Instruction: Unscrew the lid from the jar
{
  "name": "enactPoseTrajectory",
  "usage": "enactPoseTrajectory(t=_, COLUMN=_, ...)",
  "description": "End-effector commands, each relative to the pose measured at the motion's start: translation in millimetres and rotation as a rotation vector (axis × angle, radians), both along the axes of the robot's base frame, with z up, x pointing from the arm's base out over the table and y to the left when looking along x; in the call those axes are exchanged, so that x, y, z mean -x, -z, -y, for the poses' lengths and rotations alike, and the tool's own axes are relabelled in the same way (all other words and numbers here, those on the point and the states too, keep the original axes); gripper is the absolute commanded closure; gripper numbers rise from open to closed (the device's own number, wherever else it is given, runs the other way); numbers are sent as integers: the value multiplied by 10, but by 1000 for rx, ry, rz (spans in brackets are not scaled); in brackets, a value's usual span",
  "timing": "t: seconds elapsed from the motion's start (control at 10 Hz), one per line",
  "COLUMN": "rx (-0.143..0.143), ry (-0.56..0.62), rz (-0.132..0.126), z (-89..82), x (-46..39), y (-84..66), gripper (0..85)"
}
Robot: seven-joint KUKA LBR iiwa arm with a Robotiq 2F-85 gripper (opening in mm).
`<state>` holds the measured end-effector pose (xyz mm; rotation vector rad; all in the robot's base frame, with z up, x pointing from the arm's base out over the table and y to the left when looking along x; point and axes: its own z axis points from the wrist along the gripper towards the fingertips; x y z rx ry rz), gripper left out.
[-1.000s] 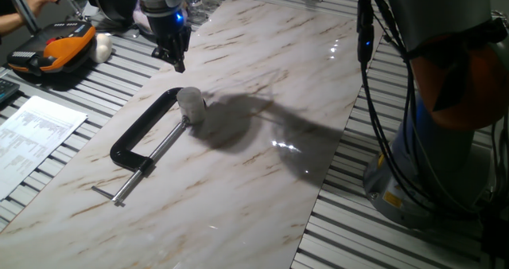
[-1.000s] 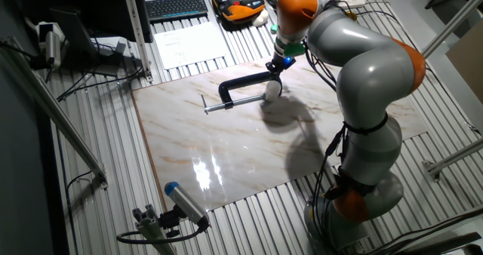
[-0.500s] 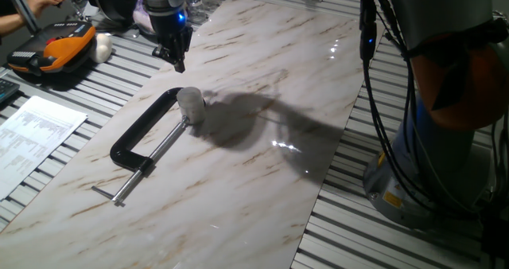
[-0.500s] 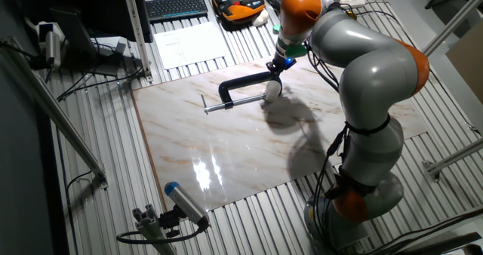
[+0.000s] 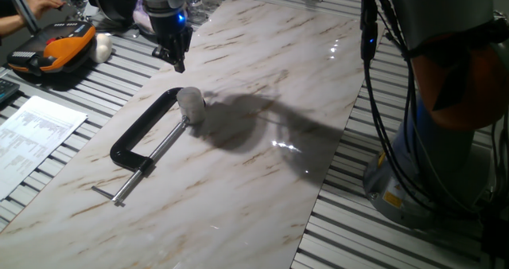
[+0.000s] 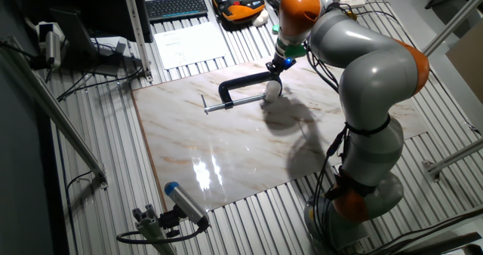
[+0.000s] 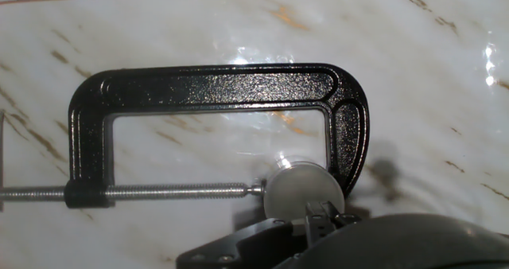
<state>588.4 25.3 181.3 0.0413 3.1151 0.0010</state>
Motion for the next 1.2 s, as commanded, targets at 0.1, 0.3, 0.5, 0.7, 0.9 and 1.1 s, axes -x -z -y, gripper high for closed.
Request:
enactPoseTrajectory(t=0.1, rx=-9, ry=0, rz=-20, z=-1, x=0, y=1, gripper=850)
enactPoseTrajectory(t=0.3, rx=33, ry=1, rz=-52, z=-1, x=0, y=1, gripper=850)
enactPoseTrajectory(t=0.5, rx=55, ry=-3, rz=-63, z=-1, x=0, y=1, gripper=850)
enactPoseTrajectory(t=0.7, rx=20, ry=-8, rz=-92, z=-1, x=0, y=1, gripper=850)
enactPoseTrajectory(t=0.9, rx=40, ry=-10, rz=-95, z=-1, x=0, y=1, gripper=850)
enactPoseTrajectory(t=1.1, rx=28, ry=-3, rz=-72, z=-1, x=0, y=1, gripper=850)
